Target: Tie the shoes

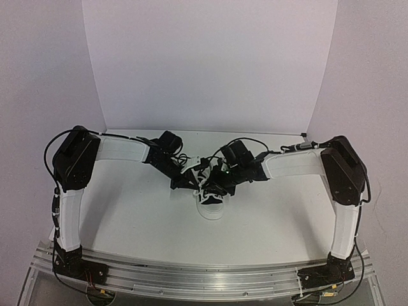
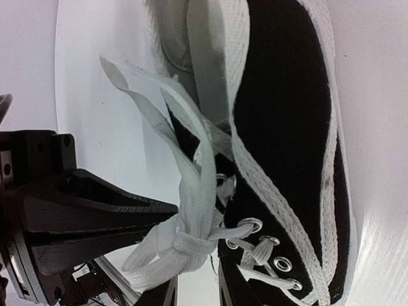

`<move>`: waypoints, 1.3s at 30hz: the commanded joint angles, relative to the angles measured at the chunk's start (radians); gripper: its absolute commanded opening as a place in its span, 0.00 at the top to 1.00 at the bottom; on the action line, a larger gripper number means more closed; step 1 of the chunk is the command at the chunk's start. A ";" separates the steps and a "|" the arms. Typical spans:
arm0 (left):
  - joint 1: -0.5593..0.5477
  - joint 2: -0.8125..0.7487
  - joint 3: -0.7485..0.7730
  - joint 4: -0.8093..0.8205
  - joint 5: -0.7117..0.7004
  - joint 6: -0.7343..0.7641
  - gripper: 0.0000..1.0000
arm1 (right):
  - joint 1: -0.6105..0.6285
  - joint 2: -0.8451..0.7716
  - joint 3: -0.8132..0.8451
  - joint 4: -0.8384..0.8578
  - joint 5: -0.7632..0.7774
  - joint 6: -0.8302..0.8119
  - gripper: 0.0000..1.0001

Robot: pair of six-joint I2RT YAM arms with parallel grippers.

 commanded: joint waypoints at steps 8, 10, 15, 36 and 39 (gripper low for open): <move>0.005 -0.009 0.010 -0.022 0.009 0.012 1.00 | -0.009 0.048 0.060 0.034 0.031 0.044 0.85; 0.005 -0.009 0.010 -0.022 0.010 0.010 1.00 | -0.010 0.048 0.054 0.034 0.043 0.050 0.96; 0.004 -0.009 0.013 -0.026 0.007 0.014 1.00 | -0.014 0.020 0.014 0.033 0.057 0.057 1.00; 0.004 -0.001 0.001 -0.048 0.014 0.030 1.00 | -0.085 -0.163 -0.154 -0.131 -0.046 -0.007 1.00; 0.004 -0.001 0.005 -0.051 0.017 0.029 1.00 | -0.088 -0.168 -0.154 -0.153 -0.051 -0.019 1.00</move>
